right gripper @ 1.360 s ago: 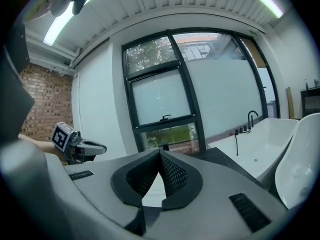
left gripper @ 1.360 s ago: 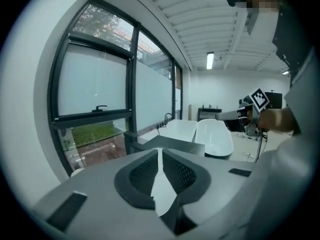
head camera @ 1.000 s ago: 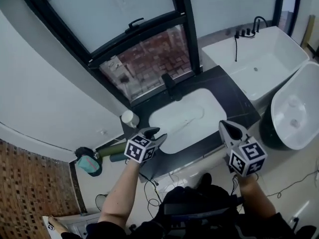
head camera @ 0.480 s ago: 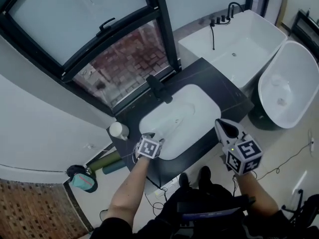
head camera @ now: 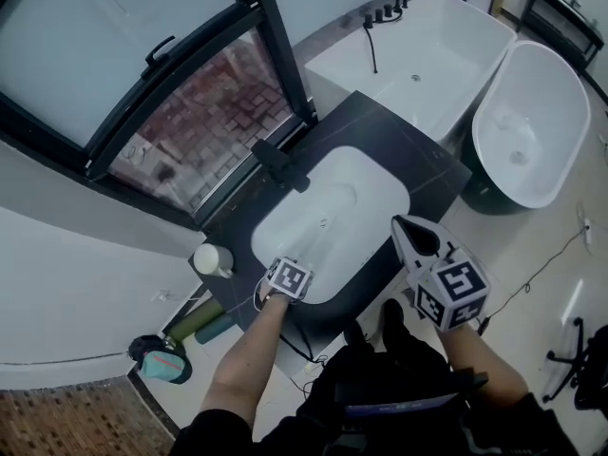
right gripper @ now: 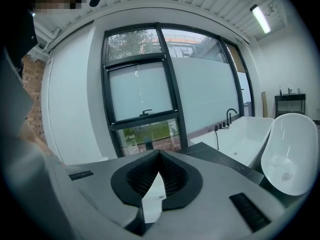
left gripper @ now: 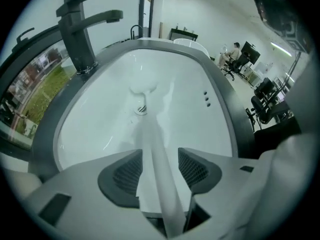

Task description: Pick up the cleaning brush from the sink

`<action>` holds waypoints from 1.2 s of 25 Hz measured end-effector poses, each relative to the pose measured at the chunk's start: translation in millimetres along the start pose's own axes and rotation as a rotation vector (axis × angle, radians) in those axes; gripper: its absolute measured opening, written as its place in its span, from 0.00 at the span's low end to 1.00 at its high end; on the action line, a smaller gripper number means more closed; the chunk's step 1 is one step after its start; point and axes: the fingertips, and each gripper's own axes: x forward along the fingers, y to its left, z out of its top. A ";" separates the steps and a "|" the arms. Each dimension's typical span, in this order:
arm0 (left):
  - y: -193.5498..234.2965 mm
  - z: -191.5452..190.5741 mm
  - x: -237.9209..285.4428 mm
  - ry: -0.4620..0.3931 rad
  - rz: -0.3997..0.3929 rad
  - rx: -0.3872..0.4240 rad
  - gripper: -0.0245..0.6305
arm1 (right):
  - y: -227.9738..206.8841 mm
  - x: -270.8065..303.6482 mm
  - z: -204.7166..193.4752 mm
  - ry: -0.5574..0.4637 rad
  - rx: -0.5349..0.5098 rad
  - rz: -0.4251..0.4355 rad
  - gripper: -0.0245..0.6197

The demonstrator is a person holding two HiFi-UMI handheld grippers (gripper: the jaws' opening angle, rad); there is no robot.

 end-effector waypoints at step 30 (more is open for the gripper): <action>-101.4 3.1 -131.6 -0.273 0.189 0.071 0.15 | -43.7 -154.8 22.9 -0.097 0.054 -0.081 0.00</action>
